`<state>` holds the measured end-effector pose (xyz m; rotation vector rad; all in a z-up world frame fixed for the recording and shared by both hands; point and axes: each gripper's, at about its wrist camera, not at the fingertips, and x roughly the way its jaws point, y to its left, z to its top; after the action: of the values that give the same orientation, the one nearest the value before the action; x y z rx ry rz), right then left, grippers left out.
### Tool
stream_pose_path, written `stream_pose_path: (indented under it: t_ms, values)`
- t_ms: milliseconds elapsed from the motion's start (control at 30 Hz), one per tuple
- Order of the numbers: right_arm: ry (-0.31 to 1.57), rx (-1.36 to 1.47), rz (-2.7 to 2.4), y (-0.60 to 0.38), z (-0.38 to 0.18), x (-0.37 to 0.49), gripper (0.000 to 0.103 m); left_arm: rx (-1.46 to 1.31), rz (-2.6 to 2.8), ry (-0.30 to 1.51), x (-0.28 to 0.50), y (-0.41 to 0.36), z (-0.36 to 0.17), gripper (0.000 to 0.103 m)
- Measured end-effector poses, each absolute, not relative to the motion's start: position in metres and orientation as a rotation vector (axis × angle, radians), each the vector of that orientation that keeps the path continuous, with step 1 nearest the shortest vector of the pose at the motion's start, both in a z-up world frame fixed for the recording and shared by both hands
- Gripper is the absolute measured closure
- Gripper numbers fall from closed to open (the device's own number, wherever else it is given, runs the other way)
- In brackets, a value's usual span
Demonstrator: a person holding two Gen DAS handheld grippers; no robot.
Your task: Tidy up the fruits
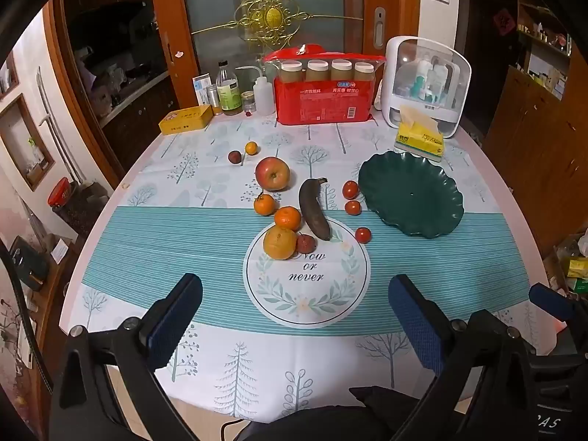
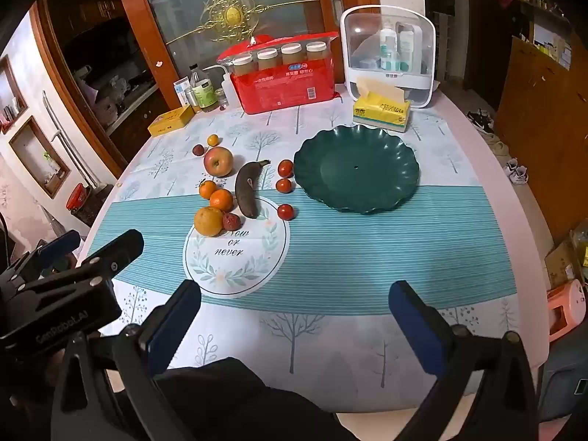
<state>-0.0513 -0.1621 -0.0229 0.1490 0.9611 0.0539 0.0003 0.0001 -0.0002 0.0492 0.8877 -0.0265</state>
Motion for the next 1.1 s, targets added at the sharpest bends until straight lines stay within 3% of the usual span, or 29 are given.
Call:
stream_pose_path:
  t_ms: [1100]
  values:
    - [0.96,0.16,0.051,-0.1683,-0.0227,-0.0478,0.0,0.061,-0.012,0.894,-0.0006,0.0001,-0.0051,0.002]
